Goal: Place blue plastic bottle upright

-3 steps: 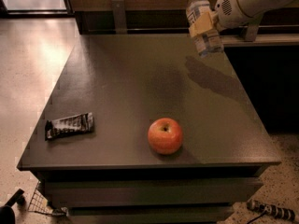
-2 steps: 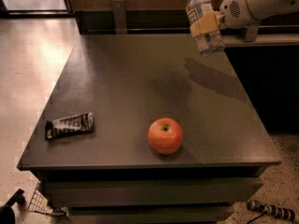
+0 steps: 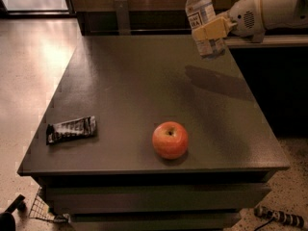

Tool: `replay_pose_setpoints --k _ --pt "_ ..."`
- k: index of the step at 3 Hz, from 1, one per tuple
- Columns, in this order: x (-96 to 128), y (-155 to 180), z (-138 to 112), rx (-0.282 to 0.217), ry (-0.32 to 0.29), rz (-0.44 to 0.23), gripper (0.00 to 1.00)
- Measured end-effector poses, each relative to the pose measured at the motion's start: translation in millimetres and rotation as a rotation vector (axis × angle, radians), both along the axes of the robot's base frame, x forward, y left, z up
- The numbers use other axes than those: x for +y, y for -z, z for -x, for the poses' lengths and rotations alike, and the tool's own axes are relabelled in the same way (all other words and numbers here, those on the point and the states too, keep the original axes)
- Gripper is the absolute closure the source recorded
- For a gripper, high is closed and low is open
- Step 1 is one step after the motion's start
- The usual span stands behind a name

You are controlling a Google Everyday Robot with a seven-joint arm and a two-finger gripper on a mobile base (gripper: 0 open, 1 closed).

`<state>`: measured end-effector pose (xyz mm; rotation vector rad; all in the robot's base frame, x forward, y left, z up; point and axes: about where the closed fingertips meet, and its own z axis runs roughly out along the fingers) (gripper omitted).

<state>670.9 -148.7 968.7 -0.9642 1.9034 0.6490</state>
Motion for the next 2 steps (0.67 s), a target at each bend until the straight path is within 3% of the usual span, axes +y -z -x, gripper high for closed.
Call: replay_pose_setpoints --k 2 --pt "33.3 8.4 29.9 -0.179 -0.236 -0.086 1.00"
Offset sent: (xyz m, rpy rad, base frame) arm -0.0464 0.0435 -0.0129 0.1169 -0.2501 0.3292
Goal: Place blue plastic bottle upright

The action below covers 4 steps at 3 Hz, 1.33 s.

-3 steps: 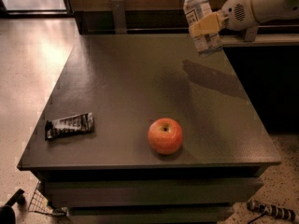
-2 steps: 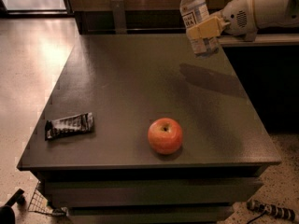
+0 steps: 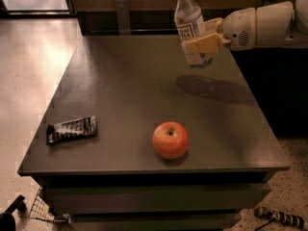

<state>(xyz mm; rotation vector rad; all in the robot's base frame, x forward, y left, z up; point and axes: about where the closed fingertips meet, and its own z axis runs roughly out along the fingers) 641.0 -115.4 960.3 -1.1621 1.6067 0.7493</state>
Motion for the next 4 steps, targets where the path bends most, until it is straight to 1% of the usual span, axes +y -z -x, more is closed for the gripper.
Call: replay_pose_setpoints --k 1,2,3,4 --pt "17.0 3.9 4.8 -0.021 -0.045 -0.054 1.00" --pt "27.7 4.9 -0.3 0.020 -0.035 -0.102 1.00" --pt "37.8 6.2 -15.4 0.093 -0.039 -0.162 1.00" --pt "40.7 4.4 -38.0 0.151 -0.046 -0.230 1.00"
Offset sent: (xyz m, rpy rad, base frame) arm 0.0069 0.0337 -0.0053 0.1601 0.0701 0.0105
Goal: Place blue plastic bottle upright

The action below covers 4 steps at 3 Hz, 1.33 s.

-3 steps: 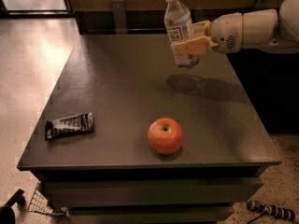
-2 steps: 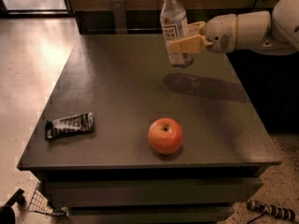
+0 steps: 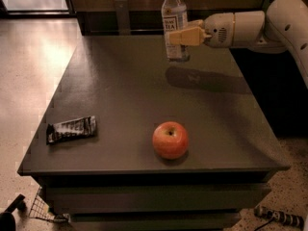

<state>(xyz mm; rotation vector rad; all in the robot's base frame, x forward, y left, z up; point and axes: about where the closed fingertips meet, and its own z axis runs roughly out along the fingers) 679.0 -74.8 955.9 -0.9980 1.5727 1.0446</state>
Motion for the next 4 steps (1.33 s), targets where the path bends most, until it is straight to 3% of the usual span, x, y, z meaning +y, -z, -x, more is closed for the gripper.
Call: replay_pose_setpoints --k 1,2,4 --pt "-7.0 0.5 -20.7 0.021 0.009 -0.074 1.00" --pt "-5.9 1.8 -20.4 0.014 0.009 -0.077 1.00" --pt "5.0 16.0 -9.7 -0.100 0.001 -0.134 1.00"
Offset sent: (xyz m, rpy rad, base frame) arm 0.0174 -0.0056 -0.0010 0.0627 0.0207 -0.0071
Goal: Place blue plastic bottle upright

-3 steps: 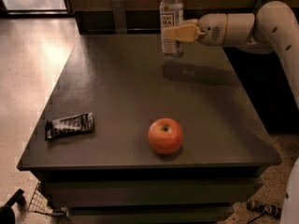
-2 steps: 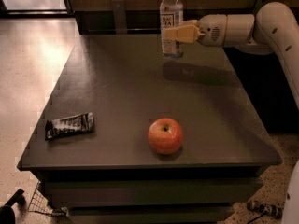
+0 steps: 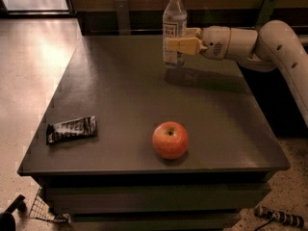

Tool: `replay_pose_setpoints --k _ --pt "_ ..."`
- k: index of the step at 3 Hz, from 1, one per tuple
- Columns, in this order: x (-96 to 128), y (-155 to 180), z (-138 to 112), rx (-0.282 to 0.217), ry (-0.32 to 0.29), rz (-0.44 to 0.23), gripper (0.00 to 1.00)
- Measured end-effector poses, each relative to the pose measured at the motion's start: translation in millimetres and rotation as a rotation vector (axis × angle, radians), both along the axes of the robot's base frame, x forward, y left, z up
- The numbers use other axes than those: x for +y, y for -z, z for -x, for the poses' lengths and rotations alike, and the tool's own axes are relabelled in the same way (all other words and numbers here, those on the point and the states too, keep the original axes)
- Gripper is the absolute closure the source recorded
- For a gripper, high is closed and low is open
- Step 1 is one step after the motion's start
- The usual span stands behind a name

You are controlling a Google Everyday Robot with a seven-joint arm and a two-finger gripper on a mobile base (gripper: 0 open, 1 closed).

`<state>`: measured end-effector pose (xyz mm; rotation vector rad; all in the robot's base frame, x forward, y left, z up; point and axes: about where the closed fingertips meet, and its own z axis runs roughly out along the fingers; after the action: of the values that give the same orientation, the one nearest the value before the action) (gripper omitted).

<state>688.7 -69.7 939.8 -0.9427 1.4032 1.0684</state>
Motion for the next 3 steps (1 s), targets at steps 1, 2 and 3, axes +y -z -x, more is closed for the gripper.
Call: replay_pose_setpoints --k 1,2,3 --pt "1.4 2.9 7.4 -0.086 -0.004 -0.017 1.00" --pt "4.1 4.8 10.0 -0.120 -0.014 -0.006 1.00" --pt "7.0 11.7 8.0 -0.099 -0.029 0.030 1.00"
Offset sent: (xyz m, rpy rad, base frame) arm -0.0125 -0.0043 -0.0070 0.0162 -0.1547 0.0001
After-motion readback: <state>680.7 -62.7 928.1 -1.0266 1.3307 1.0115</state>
